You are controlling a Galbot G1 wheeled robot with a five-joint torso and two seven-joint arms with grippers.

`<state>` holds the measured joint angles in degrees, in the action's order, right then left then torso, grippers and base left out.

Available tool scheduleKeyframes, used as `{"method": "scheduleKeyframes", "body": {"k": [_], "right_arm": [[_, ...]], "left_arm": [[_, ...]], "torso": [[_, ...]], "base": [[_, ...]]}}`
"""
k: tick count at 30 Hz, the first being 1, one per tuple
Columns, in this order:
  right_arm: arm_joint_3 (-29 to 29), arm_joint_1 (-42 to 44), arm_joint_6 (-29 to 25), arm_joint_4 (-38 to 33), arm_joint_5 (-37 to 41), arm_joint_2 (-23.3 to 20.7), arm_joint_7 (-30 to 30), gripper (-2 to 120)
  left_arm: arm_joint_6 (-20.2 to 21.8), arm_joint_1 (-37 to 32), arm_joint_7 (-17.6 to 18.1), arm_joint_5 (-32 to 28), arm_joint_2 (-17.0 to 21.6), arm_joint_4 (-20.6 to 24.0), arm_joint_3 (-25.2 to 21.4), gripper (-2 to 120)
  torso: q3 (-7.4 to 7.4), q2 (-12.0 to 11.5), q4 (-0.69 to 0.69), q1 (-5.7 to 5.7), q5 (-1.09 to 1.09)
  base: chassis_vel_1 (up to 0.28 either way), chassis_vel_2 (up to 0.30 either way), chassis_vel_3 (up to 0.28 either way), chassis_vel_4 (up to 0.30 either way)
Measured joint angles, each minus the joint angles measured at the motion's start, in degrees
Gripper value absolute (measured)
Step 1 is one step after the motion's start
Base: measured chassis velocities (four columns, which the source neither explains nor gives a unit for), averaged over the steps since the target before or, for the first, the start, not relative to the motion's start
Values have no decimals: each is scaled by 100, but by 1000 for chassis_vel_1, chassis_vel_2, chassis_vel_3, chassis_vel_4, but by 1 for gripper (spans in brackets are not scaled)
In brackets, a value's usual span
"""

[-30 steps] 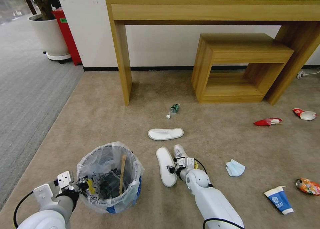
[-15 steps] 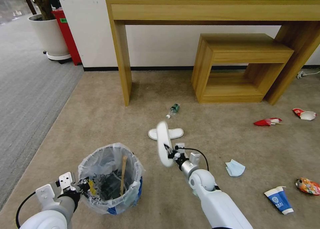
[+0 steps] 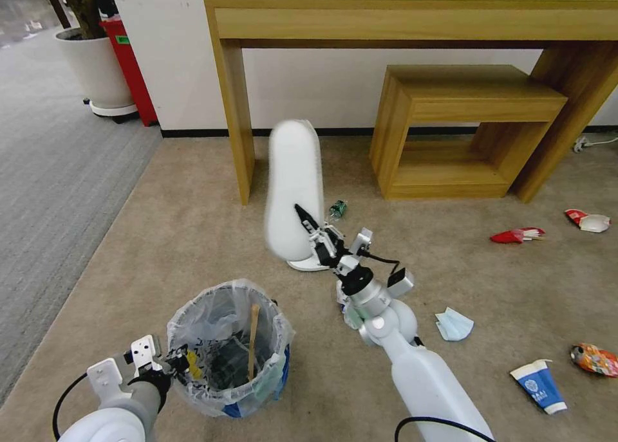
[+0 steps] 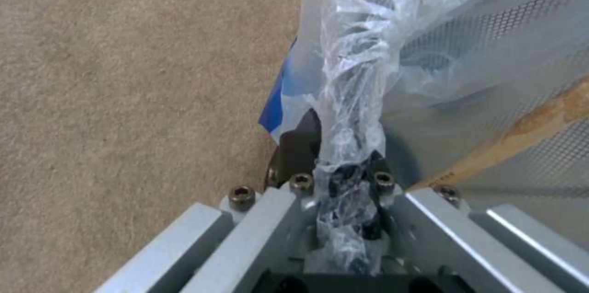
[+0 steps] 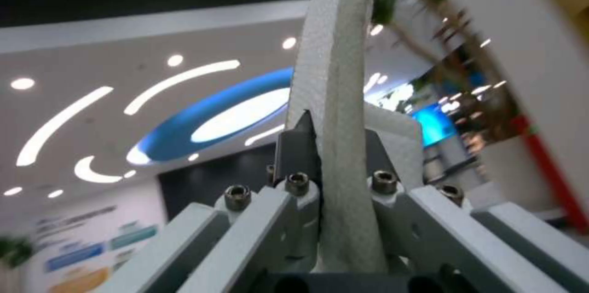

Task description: Pick up the trash bin and place the garbage on the floor into it.

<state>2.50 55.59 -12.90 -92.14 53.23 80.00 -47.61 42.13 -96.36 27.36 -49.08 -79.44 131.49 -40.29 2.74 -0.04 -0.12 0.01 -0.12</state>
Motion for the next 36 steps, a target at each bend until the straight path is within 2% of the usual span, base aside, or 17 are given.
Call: {"method": "scheduleKeyframes", "body": {"k": [4, 12, 17, 20, 22, 28, 29, 32, 33, 36], "right_arm": [[-442, 27, -37, 279, -527, 131, -371, 3], [-519, 86, -143, 660, -1316, 129, -828, 3], [-501, 153, -187, 723, -1460, 55, -869, 7], [-484, 235, -212, 773, -1604, 12, -945, 22], [-478, 244, -213, 775, -1619, 6, -964, 25], [-418, 269, -213, 766, -1643, -27, -1004, 51], [-418, 269, -213, 766, -1643, -27, -1004, 51], [-365, 304, -213, 734, -1647, -50, -989, 65], [-365, 304, -213, 734, -1647, -50, -989, 65], [-253, 351, -213, 630, -1638, -96, -832, 80]], "left_arm": [[0, 42, -12, -1, -9, -15, 3, 1], [0, 82, -17, -82, 60, -25, -88, 1], [0, 115, -19, -86, 53, -25, -77, 1], [0, 138, -21, -84, 44, -31, -58, 1], [0, 141, -21, -84, 44, -32, -58, 1], [0, 126, -26, -88, 70, -20, -93, 1], [0, 126, -26, -88, 70, -20, -93, 1], [0, 111, -29, -103, 91, 8, -115, 1], [0, 111, -29, -103, 91, 8, -115, 1], [0, 109, -30, -106, 104, 25, -131, 1]], "torso": [[0, 0, 0, 0, 0], [0, 0, 0, 0, 0], [0, 0, 0, 0, 0], [0, 0, 0, 0, 0], [0, 0, 0, 0, 1], [0, 0, 0, 0, 1], [0, 0, 0, 0, 1], [0, 0, 0, 0, 2], [0, 0, 0, 0, 2], [0, 0, 0, 0, 2]], "base": [[0, 0, 0, 0], [0, 0, 0, 0], [0, 0, 0, 0], [0, 0, 0, 0], [0, 0, 0, 0], [0, 0, 0, 0], [0, 0, 0, 0], [0, 0, 0, 0], [0, 0, 0, 0], [0, 0, 0, 0]]}}
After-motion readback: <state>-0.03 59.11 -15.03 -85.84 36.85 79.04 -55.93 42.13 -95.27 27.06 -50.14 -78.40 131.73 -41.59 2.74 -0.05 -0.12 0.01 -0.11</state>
